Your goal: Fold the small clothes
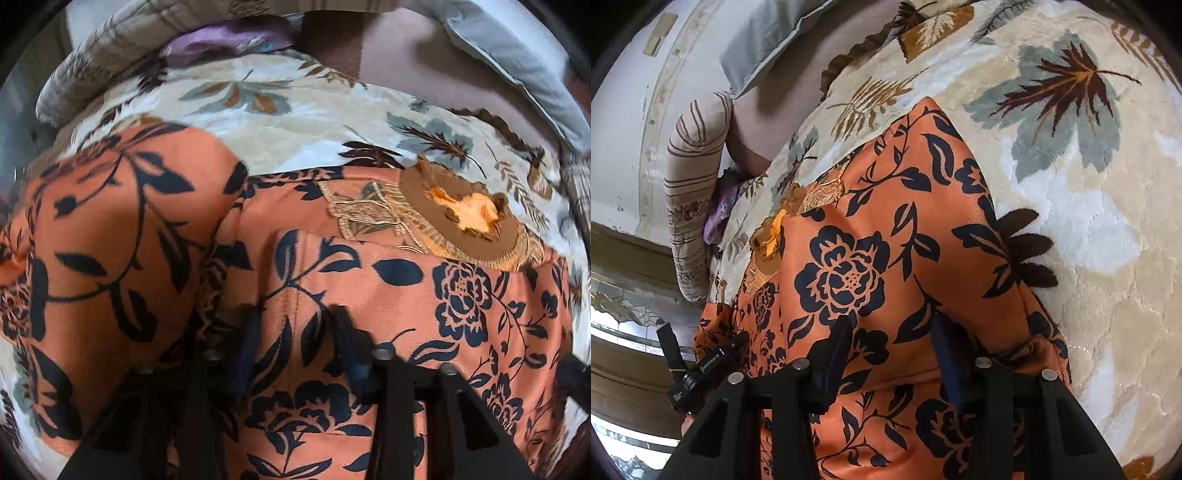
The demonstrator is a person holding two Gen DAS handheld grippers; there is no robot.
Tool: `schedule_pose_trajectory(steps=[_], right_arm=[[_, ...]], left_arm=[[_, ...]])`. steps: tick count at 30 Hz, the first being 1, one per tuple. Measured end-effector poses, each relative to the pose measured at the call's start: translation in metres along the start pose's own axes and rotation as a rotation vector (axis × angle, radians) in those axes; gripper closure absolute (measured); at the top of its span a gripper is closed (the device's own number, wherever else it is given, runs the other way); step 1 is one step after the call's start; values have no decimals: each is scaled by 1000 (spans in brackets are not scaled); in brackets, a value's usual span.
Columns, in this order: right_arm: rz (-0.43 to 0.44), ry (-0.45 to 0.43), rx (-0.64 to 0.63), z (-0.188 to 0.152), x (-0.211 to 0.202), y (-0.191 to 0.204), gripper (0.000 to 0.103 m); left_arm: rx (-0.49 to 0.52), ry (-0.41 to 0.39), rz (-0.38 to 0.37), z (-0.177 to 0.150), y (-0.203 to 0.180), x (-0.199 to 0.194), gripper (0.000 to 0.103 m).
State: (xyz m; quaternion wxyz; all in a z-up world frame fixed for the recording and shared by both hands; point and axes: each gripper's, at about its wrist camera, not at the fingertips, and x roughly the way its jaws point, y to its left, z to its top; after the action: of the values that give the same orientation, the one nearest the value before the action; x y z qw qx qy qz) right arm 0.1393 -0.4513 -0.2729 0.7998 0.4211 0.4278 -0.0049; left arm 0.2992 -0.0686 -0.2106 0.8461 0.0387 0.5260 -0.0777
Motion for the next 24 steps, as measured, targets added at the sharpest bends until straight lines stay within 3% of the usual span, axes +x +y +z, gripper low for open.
schedule_pose_trajectory(steps=[4,9,16,19,23,24], right_arm=[[-2,-2,1,-1,0,2,55],[-11,-9,-10,-1,2,3,55],[-71,-28,-48,-4,2,14,55],[-78,-77,-79,-7,-7,26,53],[-47,-147,-199,-14,-13,54,53],[-50,-140,-216,-16,-9,58,53]], left_arm=[[62,-34,75,-2,-5,-13,94],[89,-45,159,-3,5,-27,95],[50,27,103,-7,26,-20,89],[76,4,111,-14,17,-33,88],[115,-31,96,-24,-1,-46,58],[125,-18,107,-28,-4,-43,56]])
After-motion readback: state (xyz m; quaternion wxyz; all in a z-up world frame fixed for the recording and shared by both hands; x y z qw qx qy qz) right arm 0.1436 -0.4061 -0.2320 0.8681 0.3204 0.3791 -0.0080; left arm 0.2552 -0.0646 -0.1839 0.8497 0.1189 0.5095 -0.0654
